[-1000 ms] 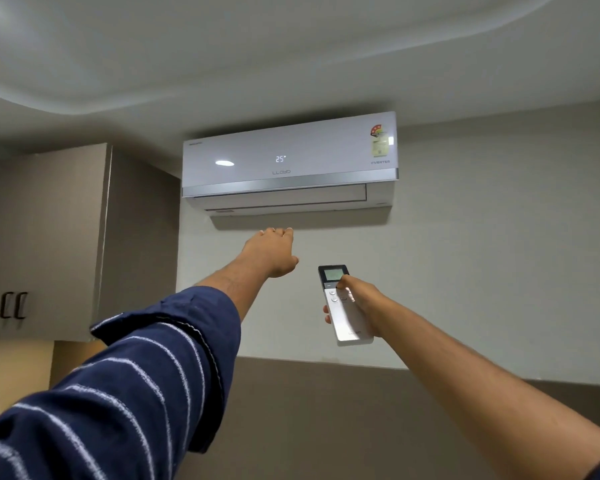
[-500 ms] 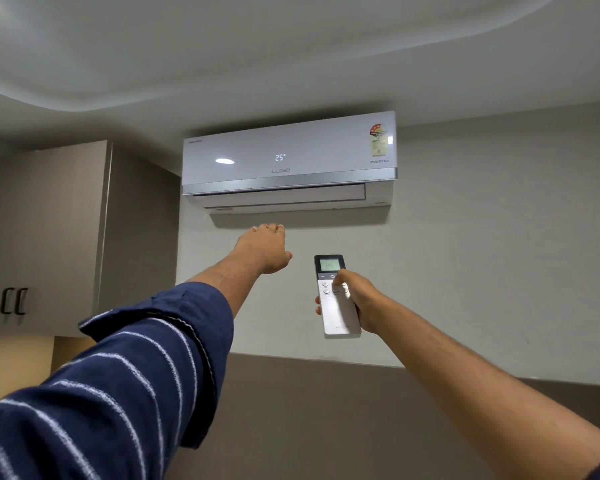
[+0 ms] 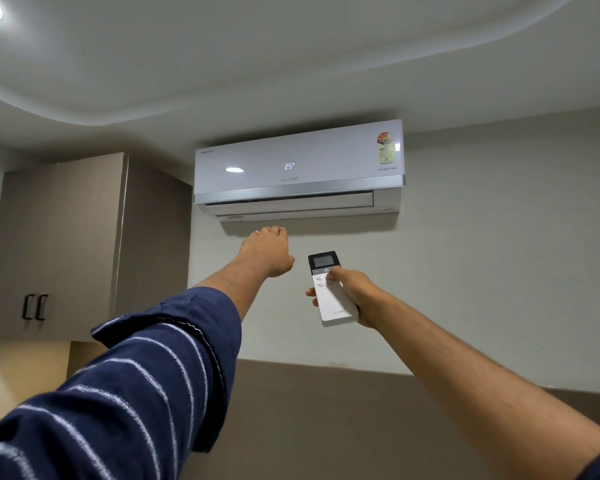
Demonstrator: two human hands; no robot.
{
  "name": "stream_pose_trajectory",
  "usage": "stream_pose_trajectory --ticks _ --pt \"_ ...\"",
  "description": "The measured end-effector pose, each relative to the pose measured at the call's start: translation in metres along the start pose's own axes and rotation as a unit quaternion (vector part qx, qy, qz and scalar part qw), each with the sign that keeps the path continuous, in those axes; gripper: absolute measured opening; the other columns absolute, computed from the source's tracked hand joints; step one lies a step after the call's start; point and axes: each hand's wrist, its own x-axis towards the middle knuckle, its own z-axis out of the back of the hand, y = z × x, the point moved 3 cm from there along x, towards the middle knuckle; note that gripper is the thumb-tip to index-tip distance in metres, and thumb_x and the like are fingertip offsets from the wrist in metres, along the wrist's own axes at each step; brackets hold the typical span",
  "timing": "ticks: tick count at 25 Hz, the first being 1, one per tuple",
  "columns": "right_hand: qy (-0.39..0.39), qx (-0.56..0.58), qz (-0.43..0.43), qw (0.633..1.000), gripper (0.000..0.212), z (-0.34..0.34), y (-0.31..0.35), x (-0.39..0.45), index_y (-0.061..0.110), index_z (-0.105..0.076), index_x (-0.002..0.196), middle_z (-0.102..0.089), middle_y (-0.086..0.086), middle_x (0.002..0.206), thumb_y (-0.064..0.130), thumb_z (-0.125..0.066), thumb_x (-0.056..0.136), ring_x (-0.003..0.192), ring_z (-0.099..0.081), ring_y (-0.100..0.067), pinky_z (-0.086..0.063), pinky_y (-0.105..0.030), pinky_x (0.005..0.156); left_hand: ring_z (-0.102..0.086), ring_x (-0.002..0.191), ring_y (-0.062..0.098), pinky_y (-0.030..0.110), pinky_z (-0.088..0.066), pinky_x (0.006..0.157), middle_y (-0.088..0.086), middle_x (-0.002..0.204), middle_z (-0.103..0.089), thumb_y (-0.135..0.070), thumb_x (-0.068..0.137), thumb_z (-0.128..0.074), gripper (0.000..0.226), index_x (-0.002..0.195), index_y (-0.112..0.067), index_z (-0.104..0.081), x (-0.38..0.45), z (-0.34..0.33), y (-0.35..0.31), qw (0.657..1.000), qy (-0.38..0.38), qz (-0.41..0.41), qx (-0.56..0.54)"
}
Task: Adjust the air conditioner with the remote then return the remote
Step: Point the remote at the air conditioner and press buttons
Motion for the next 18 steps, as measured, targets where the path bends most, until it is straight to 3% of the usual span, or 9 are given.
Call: stream_pose_trajectory --ticks 11,14,18 --pt "-0.012 0.013 -0.01 1.0 0.027 -0.014 0.001 0.004 0.011 -0.058 0.103 -0.077 -0.007 0.072 0.014 -0.039 0.085 0.06 -0.07 -0.024 -0.054 -0.025 0.055 -0.028 0.146 0.029 0.043 -0.025 0.118 0.012 0.16 -0.026 -0.041 0.098 -0.035 0.066 0.153 -0.006 -0.02 -0.001 -0.002 0.017 1.0 0.001 0.009 -0.008" --pt "-0.009 0.039 -0.012 0.999 0.032 -0.016 -0.001 0.006 0.009 -0.056 0.11 -0.075 -0.01 0.08 0.012 -0.036 0.085 0.065 -0.068 -0.027 -0.053 -0.029 0.058 -0.027 0.146 0.029 0.043 -0.024 0.118 0.012 0.16 -0.025 -0.041 0.099 -0.034 0.066 0.153 -0.006 -0.02 -0.001 -0.006 0.017 1.0 0.0 0.006 -0.008" --pt "-0.013 0.043 -0.017 0.999 0.027 -0.018 -0.005 0.011 0.012 -0.058 0.103 -0.076 -0.007 0.075 0.013 -0.038 0.084 0.061 -0.07 -0.025 -0.054 -0.027 0.056 -0.029 0.145 0.03 0.043 -0.026 0.117 0.013 0.159 -0.027 -0.042 0.099 -0.035 0.066 0.152 -0.006 -0.022 0.001 -0.005 0.017 1.0 -0.002 0.005 -0.008"
